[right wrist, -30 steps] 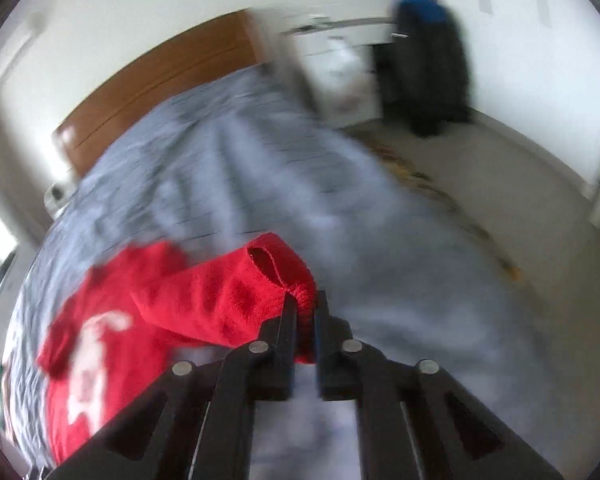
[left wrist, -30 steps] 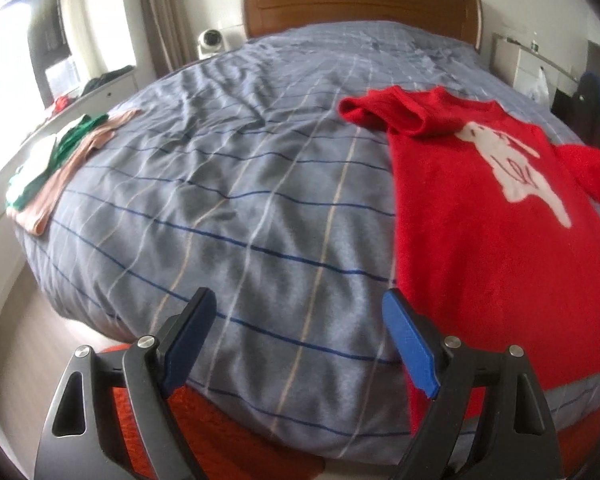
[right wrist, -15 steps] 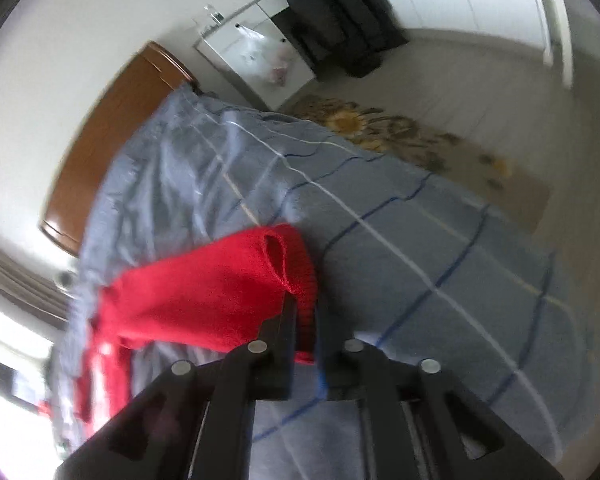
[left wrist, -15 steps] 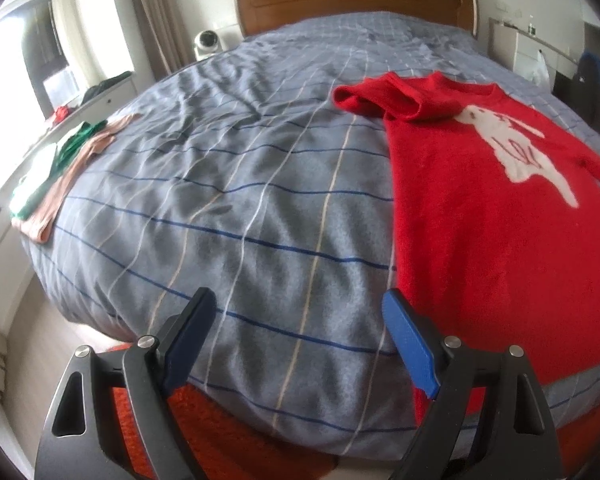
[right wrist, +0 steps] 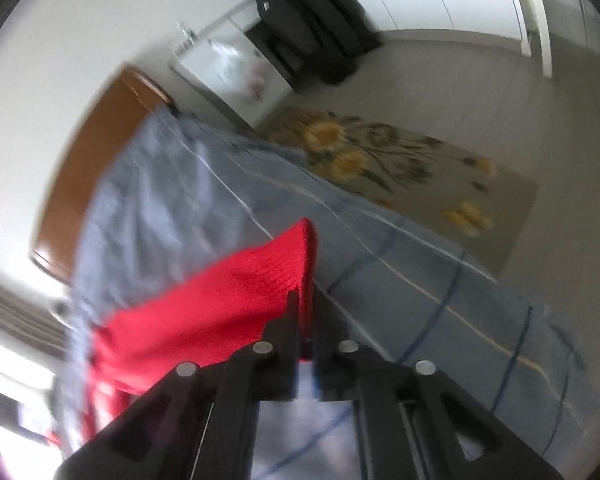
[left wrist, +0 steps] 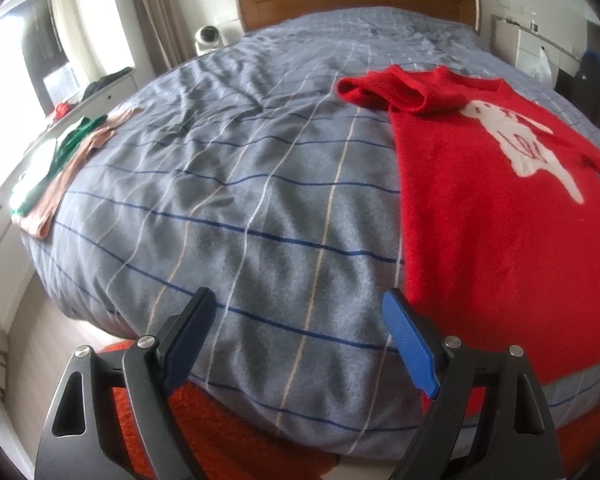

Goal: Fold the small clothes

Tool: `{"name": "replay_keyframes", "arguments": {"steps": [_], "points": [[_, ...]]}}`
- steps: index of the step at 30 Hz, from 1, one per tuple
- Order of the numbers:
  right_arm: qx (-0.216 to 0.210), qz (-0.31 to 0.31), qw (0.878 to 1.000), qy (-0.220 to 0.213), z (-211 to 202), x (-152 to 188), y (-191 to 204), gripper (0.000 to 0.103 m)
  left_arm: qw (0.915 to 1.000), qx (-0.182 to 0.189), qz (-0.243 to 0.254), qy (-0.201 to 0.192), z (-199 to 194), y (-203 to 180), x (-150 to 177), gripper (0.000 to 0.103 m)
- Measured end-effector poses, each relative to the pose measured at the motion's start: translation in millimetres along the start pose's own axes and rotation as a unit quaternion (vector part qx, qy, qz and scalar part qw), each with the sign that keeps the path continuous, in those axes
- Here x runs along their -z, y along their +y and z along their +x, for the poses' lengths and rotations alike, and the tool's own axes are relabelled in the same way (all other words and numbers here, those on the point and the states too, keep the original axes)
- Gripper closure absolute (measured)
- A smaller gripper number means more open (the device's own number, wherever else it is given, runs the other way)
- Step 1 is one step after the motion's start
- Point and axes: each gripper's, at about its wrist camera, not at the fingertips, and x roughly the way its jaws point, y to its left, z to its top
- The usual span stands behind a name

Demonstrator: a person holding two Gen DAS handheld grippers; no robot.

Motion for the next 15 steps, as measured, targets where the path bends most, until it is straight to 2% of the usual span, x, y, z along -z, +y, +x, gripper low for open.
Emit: {"name": "replay_keyframes", "arguments": {"steps": [4, 5, 7, 9, 10, 13, 15], "points": [[-0.008, 0.007, 1.000, -0.012, -1.5, 2.7, -3.1, 0.099, 1.0000, 0.000, 0.000, 0.000, -0.1, 2.0, 0.7, 0.016], [-0.011, 0.012, 1.000, -0.015, -5.0, 1.3, -5.1, 0.092, 1.0000, 0.000, -0.001, 0.000, 0.0, 2.2, 0.9, 0.016], [0.013, 0.016, 0.999, -0.041, -18.3, -4.5, -7.7, 0.080, 1.0000, 0.000, -0.001, 0.001, 0.1, 1.7, 0.6, 0.016], [0.014, 0.006, 0.998, -0.069, -35.7, -8.8, -3.3, 0.080, 1.0000, -0.001, 0.001, 0.001, 0.9, 1.2, 0.9, 0.016], [-0.005, -0.006, 0.997, -0.075, -43.1, -12.1, 3.7, 0.080, 1.0000, -0.001, 0.002, 0.001, 0.5, 1.4, 0.8, 0.017], [-0.074, -0.058, 0.995, -0.043, -41.9, -14.7, 32.4, 0.080, 0.9999, 0.000, 0.013, 0.002, 0.2, -2.0, 1.0, 0.016], [-0.079, -0.086, 0.993, -0.002, -25.8, -7.6, 46.6, 0.077, 0.9998, 0.000, 0.021, 0.000, -2.8, -3.7, 1.0, 0.016]]}}
